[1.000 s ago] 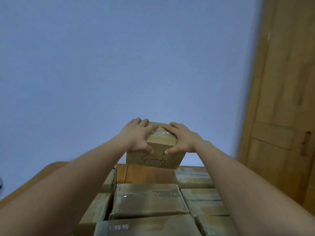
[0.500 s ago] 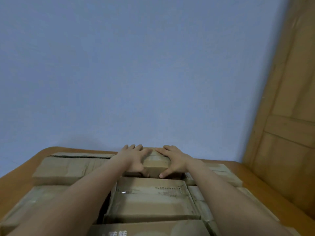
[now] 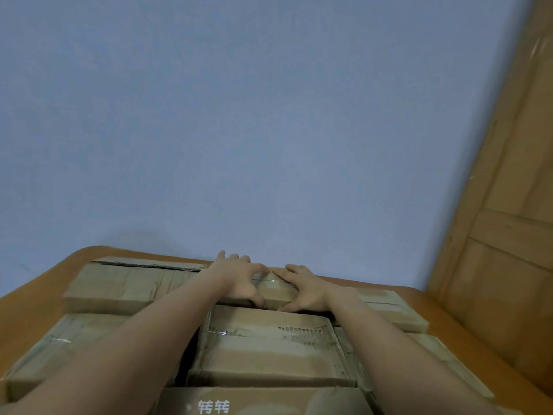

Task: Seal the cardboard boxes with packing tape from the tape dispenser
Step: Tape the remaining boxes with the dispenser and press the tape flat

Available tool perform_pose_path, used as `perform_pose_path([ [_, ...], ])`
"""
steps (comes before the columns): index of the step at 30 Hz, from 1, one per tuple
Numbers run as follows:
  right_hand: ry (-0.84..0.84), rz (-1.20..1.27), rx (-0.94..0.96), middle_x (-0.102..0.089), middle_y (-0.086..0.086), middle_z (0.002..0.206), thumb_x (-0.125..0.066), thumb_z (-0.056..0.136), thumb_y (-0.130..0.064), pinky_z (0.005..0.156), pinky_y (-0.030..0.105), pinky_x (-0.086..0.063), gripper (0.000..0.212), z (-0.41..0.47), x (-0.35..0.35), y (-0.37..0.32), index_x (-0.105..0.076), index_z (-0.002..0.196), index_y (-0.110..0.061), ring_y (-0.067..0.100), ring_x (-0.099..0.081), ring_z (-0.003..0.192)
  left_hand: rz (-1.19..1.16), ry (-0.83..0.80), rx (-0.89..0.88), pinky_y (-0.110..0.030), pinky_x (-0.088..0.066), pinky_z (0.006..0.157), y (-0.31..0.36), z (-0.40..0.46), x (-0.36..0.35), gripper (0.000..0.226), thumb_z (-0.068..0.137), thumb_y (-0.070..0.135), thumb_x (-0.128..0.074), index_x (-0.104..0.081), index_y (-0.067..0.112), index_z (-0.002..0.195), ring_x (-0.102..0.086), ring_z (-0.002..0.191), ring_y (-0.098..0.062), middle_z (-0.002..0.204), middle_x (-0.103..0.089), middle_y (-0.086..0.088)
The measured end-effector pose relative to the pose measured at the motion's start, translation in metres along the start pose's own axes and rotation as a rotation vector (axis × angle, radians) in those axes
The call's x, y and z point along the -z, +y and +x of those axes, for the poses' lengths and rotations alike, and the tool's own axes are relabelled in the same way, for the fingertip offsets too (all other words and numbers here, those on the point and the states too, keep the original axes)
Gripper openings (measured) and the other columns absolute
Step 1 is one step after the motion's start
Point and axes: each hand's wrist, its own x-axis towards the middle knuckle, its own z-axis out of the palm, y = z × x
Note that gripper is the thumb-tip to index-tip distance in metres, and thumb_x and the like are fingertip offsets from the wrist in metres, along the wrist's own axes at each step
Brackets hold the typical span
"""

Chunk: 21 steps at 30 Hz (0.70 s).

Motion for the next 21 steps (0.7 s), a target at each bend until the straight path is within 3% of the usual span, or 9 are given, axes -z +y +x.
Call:
perform_pose_path([
  [5, -0.045, 0.012, -0.051, 0.002, -0.007, 0.16, -0.066, 0.085, -0.048, 0.119, 0.043, -0.009, 0.093, 0.007, -0.008, -0.001, -0.005, 0.153, -0.034, 0.018, 0.007, 0.147, -0.05, -0.049, -0.002, -0.048, -0.013, 0.114, -0.011, -0.002, -0.009, 0.082, 0.073, 0.07, -0.055, -0.028, 0.043, 0.145, -0.031, 0.134, -0.024, 0.141, -0.041, 0.0],
  [10, -0.097, -0.026, -0.078, -0.025, -0.005, 0.148, -0.068, 0.059, -0.065, 0.113, 0.043, -0.028, 0.107, 0.01, 0.003, 0.001, -0.018, 0.15, -0.039, 0.02, -0.024, 0.138, -0.136, -0.137, -0.022, -0.047, -0.029, 0.11, -0.009, 0.004, -0.009, 0.088, 0.07, 0.07, -0.057, -0.021, 0.046, 0.147, -0.027, 0.136, -0.024, 0.145, -0.035, 0.0],
  [13, -0.14, 0.023, -0.106, -0.015, -0.005, 0.156, -0.071, 0.064, -0.065, 0.116, 0.04, -0.021, 0.107, 0.006, 0.011, 0.0, -0.016, 0.151, -0.037, 0.02, -0.015, 0.144, -0.172, -0.186, -0.025, -0.048, -0.021, 0.116, -0.007, 0.006, -0.002, 0.093, 0.07, 0.075, -0.059, -0.019, 0.045, 0.148, -0.016, 0.145, -0.025, 0.157, -0.021, -0.004],
  [15, -0.102, 0.11, -0.109, -0.005, -0.004, 0.16, -0.063, 0.078, -0.063, 0.118, 0.044, -0.012, 0.091, 0.004, 0.02, -0.008, -0.017, 0.151, -0.036, 0.019, -0.005, 0.147, -0.306, -0.142, -0.012, -0.046, -0.011, 0.119, -0.012, 0.0, 0.012, 0.093, 0.072, 0.077, -0.056, -0.02, 0.041, 0.15, -0.006, 0.148, -0.02, 0.161, -0.01, -0.003],
  [18, 0.019, 0.145, -0.034, -0.01, -0.005, 0.161, -0.051, 0.088, -0.063, 0.119, 0.042, -0.009, 0.075, 0.006, 0.033, -0.03, -0.024, 0.151, -0.033, 0.015, -0.006, 0.147, -0.398, 0.017, -0.016, -0.037, -0.007, 0.118, -0.033, -0.019, 0.039, 0.077, 0.086, 0.063, -0.054, -0.026, 0.031, 0.151, -0.007, 0.148, -0.014, 0.16, -0.014, 0.002],
  [21, 0.08, 0.094, 0.077, -0.015, -0.003, 0.16, -0.052, 0.089, -0.059, 0.119, 0.042, -0.012, 0.073, 0.019, 0.037, -0.066, -0.027, 0.151, -0.03, 0.015, -0.01, 0.147, -0.388, -0.01, 0.032, -0.033, -0.007, 0.117, -0.066, -0.045, 0.054, 0.079, 0.087, 0.053, -0.061, -0.023, 0.028, 0.152, -0.007, 0.147, -0.012, 0.16, -0.014, 0.005],
])
